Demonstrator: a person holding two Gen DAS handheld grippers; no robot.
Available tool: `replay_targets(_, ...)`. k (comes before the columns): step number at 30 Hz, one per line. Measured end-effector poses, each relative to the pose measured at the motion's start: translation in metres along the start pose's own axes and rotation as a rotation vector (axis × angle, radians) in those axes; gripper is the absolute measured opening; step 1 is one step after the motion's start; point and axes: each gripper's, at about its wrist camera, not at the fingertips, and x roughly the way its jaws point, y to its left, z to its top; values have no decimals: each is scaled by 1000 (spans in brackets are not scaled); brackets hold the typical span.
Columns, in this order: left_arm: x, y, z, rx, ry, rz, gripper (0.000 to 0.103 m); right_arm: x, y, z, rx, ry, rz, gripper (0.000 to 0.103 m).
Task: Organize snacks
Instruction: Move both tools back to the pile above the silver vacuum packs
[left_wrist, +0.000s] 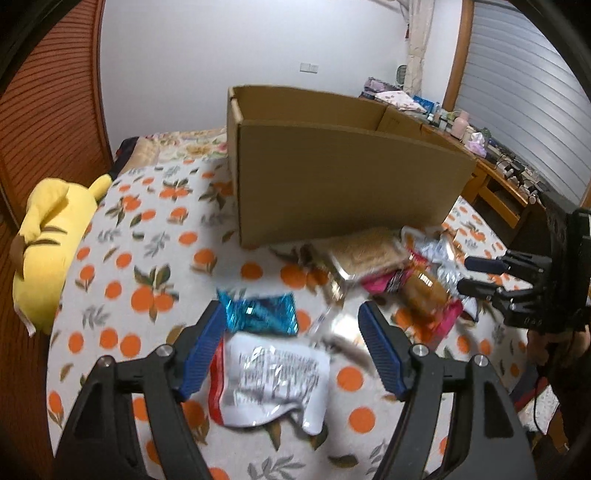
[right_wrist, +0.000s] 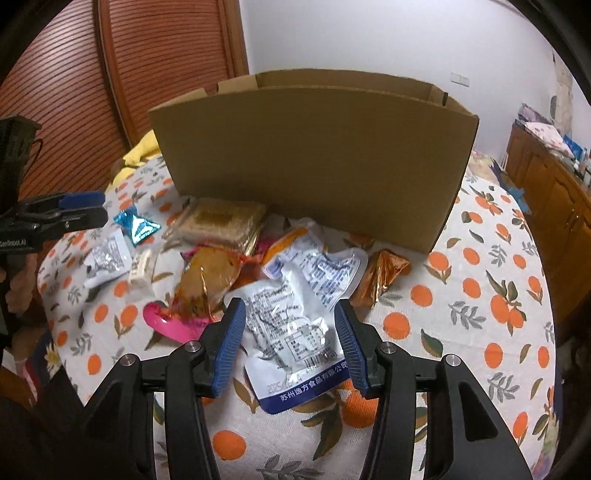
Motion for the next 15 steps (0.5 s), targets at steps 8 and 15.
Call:
replay_targets(8, 1, 5, -20, -23, 14, 7, 74, 10, 4, -7, -39, 45, 3, 62)
replay_targets(15, -2, 7, -26, -20, 23, 2, 74, 15, 5, -8, -55, 52, -33, 70)
